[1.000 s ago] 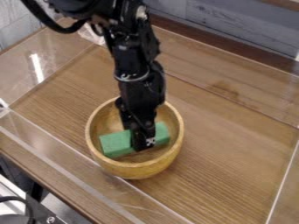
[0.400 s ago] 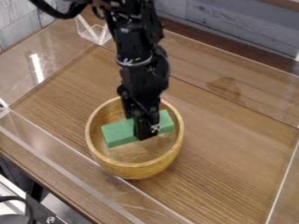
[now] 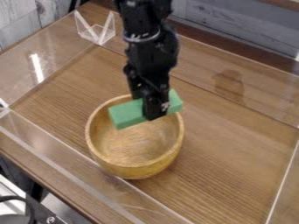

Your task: Remove the green block from inside the brown bowl and put it on the table

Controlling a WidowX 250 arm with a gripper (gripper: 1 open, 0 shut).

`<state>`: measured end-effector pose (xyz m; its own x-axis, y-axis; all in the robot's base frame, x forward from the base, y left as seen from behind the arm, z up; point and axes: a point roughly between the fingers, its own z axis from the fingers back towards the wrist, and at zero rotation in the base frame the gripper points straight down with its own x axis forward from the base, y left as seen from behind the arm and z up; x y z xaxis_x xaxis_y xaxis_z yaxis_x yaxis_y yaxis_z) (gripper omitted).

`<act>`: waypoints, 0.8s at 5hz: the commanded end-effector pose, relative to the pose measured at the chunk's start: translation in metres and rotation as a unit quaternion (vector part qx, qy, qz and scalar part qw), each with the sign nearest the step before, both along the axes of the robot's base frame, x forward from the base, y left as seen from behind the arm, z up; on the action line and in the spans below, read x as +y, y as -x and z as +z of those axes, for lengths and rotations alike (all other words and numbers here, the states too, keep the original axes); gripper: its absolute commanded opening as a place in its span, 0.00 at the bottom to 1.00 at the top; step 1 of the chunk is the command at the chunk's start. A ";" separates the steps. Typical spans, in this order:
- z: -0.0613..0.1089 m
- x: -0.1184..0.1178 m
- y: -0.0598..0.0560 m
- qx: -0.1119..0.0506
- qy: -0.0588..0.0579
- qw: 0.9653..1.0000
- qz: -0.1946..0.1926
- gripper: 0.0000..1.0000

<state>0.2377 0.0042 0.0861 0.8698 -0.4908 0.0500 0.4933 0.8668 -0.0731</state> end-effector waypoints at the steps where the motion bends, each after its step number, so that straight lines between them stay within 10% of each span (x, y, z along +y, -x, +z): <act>1: 0.025 -0.004 -0.019 -0.050 -0.005 0.999 -0.001 0.00; 4: 0.043 0.005 -0.035 -0.078 -0.012 0.997 0.002 0.00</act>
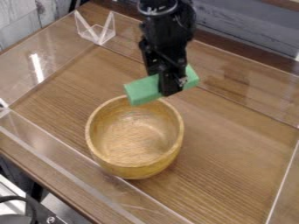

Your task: Remove the green block from inside the brown bowl and put it on the table

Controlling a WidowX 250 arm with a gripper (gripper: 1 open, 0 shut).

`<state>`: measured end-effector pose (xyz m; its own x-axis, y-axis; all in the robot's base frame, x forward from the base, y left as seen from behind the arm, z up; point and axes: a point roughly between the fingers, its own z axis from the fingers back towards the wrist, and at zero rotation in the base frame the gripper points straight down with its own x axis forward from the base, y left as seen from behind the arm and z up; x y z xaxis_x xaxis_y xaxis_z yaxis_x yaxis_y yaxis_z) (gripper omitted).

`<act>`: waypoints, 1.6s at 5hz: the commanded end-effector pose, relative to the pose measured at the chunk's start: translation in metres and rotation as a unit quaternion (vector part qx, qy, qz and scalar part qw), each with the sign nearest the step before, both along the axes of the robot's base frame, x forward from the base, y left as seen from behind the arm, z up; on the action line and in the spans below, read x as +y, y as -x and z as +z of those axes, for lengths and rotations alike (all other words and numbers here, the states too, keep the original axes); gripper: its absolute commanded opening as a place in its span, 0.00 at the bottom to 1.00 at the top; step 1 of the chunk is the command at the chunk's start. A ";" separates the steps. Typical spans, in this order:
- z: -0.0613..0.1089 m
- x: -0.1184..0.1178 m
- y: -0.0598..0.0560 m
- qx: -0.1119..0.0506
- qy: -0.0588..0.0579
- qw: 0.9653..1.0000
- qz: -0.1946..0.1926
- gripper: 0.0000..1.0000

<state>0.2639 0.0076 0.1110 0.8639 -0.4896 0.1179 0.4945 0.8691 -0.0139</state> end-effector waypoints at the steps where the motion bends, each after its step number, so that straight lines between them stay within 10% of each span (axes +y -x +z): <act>1: 0.028 0.026 -0.010 -0.043 -0.008 0.999 0.010 0.00; 3: 0.038 0.110 0.001 -0.049 -0.023 0.997 0.059 0.00; 8: 0.032 0.046 -0.009 -0.041 -0.022 0.999 -0.012 0.00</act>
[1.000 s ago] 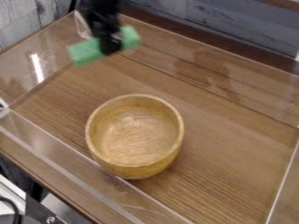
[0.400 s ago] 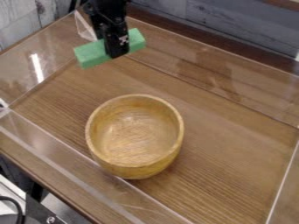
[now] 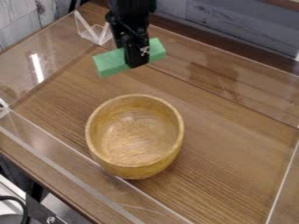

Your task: Remove the green block from inside the brown bowl and put it on the table

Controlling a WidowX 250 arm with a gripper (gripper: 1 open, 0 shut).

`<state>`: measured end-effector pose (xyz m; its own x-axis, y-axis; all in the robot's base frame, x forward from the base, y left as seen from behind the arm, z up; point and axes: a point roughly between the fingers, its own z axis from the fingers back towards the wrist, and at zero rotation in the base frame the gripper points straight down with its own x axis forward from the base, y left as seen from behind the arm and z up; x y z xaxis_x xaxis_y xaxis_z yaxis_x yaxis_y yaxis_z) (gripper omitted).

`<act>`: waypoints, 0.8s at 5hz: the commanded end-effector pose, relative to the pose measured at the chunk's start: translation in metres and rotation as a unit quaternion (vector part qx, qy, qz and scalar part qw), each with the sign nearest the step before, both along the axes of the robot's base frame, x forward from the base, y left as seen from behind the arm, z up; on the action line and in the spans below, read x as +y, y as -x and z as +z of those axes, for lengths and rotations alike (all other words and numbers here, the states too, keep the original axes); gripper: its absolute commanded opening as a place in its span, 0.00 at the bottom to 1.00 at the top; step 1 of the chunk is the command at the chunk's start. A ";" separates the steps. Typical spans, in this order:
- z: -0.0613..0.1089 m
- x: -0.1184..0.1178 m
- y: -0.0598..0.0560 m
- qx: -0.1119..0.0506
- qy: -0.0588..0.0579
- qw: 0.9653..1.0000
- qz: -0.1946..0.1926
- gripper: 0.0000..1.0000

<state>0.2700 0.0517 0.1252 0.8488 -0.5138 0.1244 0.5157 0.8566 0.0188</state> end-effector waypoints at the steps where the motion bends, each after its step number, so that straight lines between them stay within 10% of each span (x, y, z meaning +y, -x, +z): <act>1: 0.019 0.008 -0.002 -0.034 -0.010 0.999 0.015 0.00; 4: 0.024 0.022 0.002 -0.042 -0.012 0.998 0.044 0.00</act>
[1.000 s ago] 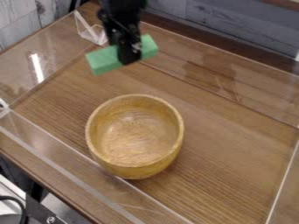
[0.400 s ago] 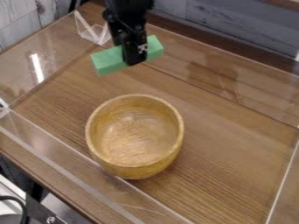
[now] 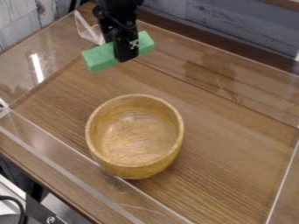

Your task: Remove the green block from inside the brown bowl and put it on the table

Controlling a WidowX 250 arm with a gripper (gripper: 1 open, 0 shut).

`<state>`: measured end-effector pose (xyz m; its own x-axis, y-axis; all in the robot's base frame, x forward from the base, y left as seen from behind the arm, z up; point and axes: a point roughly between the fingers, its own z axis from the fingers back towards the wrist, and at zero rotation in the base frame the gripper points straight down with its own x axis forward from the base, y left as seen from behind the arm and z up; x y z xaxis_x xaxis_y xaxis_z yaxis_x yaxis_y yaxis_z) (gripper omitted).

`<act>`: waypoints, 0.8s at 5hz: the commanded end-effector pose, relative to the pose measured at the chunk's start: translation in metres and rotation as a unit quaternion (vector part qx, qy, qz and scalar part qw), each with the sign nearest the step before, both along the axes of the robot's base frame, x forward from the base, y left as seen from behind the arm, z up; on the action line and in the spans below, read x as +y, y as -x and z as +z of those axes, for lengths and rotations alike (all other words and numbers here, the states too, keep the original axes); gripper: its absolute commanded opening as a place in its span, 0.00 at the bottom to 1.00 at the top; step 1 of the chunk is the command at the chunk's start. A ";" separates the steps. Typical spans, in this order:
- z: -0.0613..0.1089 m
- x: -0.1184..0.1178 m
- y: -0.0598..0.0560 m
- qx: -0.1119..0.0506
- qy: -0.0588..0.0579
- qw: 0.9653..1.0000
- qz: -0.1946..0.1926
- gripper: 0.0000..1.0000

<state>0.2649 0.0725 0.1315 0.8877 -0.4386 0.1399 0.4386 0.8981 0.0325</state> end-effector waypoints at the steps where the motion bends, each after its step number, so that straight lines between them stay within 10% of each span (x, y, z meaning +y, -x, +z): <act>1: 0.015 -0.007 -0.004 -0.033 -0.010 0.999 -0.004 0.00; 4: 0.013 -0.021 -0.009 -0.040 -0.009 0.999 -0.006 0.00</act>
<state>0.2713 0.0522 0.1280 0.8823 -0.4441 0.1562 0.4431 0.8954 0.0427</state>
